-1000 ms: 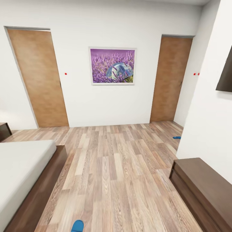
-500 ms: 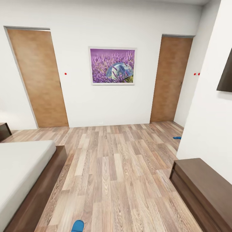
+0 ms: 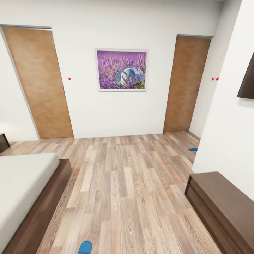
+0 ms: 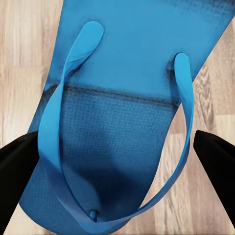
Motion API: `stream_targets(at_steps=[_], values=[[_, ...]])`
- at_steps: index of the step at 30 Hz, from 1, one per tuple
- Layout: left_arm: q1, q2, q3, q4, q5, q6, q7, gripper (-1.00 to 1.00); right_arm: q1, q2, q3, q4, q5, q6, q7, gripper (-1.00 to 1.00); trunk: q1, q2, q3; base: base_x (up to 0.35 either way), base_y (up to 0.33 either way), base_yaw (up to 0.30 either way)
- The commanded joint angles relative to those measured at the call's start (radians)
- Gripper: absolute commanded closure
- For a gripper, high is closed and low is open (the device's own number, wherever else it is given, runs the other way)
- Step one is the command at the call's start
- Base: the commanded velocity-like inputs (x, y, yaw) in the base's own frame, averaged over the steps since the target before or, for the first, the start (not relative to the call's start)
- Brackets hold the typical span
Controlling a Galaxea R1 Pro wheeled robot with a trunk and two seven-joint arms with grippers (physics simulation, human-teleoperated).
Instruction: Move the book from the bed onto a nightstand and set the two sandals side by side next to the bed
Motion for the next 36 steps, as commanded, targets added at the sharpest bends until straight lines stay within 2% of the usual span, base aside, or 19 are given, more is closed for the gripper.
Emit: stream_targets(at_steps=[1,36], values=[[0.000,0.000,0.009,0.000,-0.008,-0.002,-0.003,1.00,0.000,0.000,-0.005,-0.001,-0.010,0.010,0.005,-1.00,0.000,0.000,-0.001,0.247,0.000,-0.022],[0.000,0.000,0.008,0.000,-0.007,-0.001,-0.003,1.00,0.000,0.000,-0.007,0.000,-0.010,0.009,0.001,-1.00,0.000,0.000,-0.002,0.308,0.000,-0.001]])
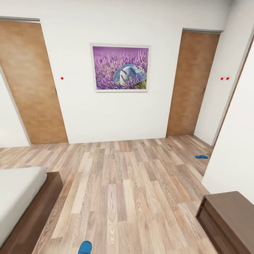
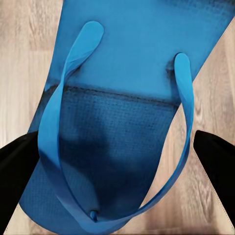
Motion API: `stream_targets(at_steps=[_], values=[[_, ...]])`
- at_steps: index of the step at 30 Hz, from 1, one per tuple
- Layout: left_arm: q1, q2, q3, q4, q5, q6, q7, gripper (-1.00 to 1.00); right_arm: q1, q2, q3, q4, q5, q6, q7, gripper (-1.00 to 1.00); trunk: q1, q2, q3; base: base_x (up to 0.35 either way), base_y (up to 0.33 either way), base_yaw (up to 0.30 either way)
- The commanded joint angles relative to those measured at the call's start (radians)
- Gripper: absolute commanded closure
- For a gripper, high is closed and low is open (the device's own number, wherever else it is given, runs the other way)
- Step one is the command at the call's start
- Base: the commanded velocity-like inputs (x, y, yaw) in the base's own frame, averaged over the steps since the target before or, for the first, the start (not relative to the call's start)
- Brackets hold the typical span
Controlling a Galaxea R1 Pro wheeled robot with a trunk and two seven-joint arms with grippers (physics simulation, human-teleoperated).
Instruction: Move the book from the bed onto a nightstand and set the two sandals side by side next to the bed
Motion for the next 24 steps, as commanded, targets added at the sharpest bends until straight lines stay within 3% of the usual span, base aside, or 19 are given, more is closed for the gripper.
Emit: stream_targets(at_steps=[1,13,19,22,24], values=[[0.000,0.000,0.008,0.000,-0.008,-0.002,-0.003,1.00,0.000,0.000,-0.005,-0.001,-0.010,0.010,0.005,-1.00,0.000,0.000,-0.001,0.315,0.000,0.000],[0.000,-0.001,0.008,0.000,-0.009,-0.003,-0.003,1.00,0.000,0.000,-0.004,0.000,-0.010,0.010,0.005,-1.00,0.000,0.000,-0.001,0.315,0.000,0.000],[0.000,-0.021,0.005,-0.001,-0.013,-0.004,-0.003,1.00,0.000,0.000,-0.004,0.000,-0.010,0.010,0.005,-1.00,0.000,0.000,-0.001,0.312,-0.013,0.000],[0.000,-0.037,-0.023,-0.003,-0.034,-0.005,-0.003,1.00,0.000,0.000,-0.004,0.000,-0.010,0.010,0.005,-1.00,0.000,0.000,-0.001,0.305,-0.081,0.000],[0.000,-0.044,-0.070,-0.003,-0.079,-0.004,-0.003,1.00,0.000,0.000,-0.004,0.000,-0.009,0.010,0.004,-1.00,0.000,0.000,-0.001,0.304,-0.075,0.000]])
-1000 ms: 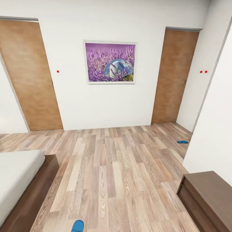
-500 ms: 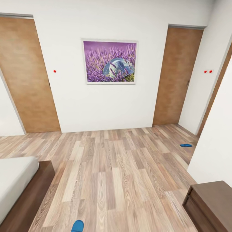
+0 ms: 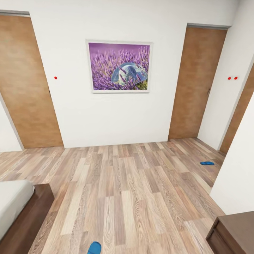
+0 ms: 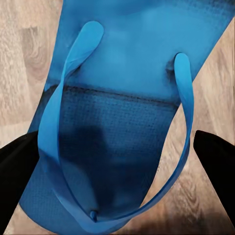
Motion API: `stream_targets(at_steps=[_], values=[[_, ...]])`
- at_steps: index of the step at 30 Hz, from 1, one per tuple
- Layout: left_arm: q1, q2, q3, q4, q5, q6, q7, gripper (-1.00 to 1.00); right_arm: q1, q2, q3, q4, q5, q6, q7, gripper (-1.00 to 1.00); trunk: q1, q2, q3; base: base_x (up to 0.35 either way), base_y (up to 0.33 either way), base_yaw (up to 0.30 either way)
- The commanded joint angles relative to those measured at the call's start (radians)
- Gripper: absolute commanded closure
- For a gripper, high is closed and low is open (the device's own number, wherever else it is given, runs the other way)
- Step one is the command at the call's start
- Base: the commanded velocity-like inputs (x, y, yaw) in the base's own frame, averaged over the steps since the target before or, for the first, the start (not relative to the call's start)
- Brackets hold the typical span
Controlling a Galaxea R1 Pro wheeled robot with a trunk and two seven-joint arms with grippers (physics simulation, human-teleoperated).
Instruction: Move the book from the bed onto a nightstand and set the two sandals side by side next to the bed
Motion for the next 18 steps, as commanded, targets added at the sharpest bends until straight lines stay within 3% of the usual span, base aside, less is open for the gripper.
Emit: stream_targets(at_steps=[1,5,12,17,18], values=[[0.000,-0.002,-0.004,0.000,-0.025,-0.002,-0.003,1.00,0.000,0.000,-0.005,-0.001,-0.010,0.010,0.005,-1.00,0.000,0.000,-0.001,0.304,-0.039,0.000],[-0.001,-0.008,-0.023,0.000,-0.056,-0.003,-0.005,1.00,0.000,0.000,-0.004,-0.001,-0.009,0.009,0.005,-1.00,0.000,0.000,-0.001,0.319,-0.012,0.000],[-0.002,-0.004,-0.016,0.002,-0.050,0.000,0.001,1.00,0.000,0.000,-0.003,0.001,-0.009,-0.010,0.005,-1.00,0.000,0.000,-0.001,0.330,-0.002,0.000],[-0.001,0.002,0.022,0.003,-0.048,-0.001,0.001,1.00,0.000,0.001,-0.003,0.001,-0.009,-0.016,0.005,-1.00,0.000,0.000,-0.001,0.332,0.000,0.000],[-0.001,0.015,0.044,0.002,-0.048,-0.001,-0.002,1.00,0.000,0.000,-0.003,0.001,-0.009,-0.017,0.005,-1.00,0.000,0.000,-0.001,0.332,0.000,0.000]])
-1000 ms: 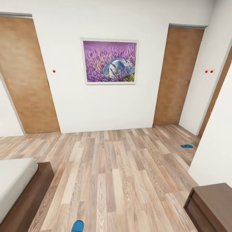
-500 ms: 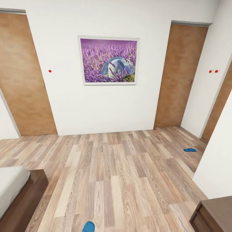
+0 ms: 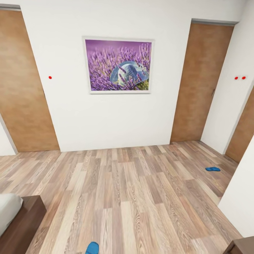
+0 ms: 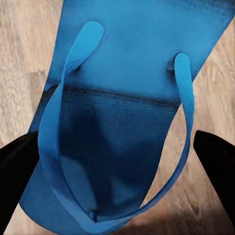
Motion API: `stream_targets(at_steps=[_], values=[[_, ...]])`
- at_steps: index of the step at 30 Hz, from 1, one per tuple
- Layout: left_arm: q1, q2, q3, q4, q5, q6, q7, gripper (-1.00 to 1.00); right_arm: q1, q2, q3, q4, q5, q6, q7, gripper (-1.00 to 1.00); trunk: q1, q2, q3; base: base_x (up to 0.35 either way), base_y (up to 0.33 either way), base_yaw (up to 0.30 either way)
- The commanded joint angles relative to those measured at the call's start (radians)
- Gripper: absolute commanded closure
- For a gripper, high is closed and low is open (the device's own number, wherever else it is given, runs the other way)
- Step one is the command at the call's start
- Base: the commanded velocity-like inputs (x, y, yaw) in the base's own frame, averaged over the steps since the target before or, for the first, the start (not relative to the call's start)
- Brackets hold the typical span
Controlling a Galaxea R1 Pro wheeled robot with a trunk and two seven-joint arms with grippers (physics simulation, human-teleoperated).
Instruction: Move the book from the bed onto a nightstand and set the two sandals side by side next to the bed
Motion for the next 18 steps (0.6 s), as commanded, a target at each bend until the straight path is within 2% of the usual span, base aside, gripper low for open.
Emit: stream_targets(at_steps=[1,3,7,9,13,15,18], values=[[0.000,0.005,0.010,0.000,-0.009,-0.002,-0.005,1.00,0.000,0.000,-0.005,-0.001,-0.010,0.010,0.006,-1.00,0.001,0.000,-0.001,0.332,0.000,0.000],[-0.001,0.019,0.022,-0.001,-0.010,-0.003,-0.010,1.00,0.000,0.000,-0.005,-0.001,-0.010,0.010,0.006,-1.00,0.001,0.000,-0.001,0.332,0.000,0.000],[-0.001,0.027,0.031,-0.001,-0.011,-0.005,-0.029,1.00,0.000,0.000,-0.006,-0.001,-0.010,0.010,0.006,-1.00,0.001,0.000,-0.001,0.332,0.000,0.000],[-0.001,0.032,0.032,-0.001,-0.011,-0.005,-0.091,1.00,0.000,0.000,-0.006,-0.001,-0.010,0.010,0.006,-1.00,0.001,0.000,-0.001,0.332,0.000,0.000],[0.000,0.056,0.034,-0.030,-0.008,-0.003,-0.260,1.00,0.000,0.000,-0.007,-0.001,-0.011,0.011,0.007,-1.00,0.001,0.000,-0.001,0.332,0.000,0.000],[0.000,0.058,0.034,-0.036,-0.002,-0.003,-0.273,1.00,0.000,0.000,-0.007,-0.001,-0.011,0.011,0.007,-1.00,0.001,0.000,-0.001,0.332,0.000,0.000],[-0.001,0.059,0.034,-0.041,0.026,-0.004,-0.283,1.00,0.000,0.000,-0.007,-0.002,-0.011,0.011,0.007,-1.00,0.001,0.000,-0.001,0.332,0.000,0.000]])
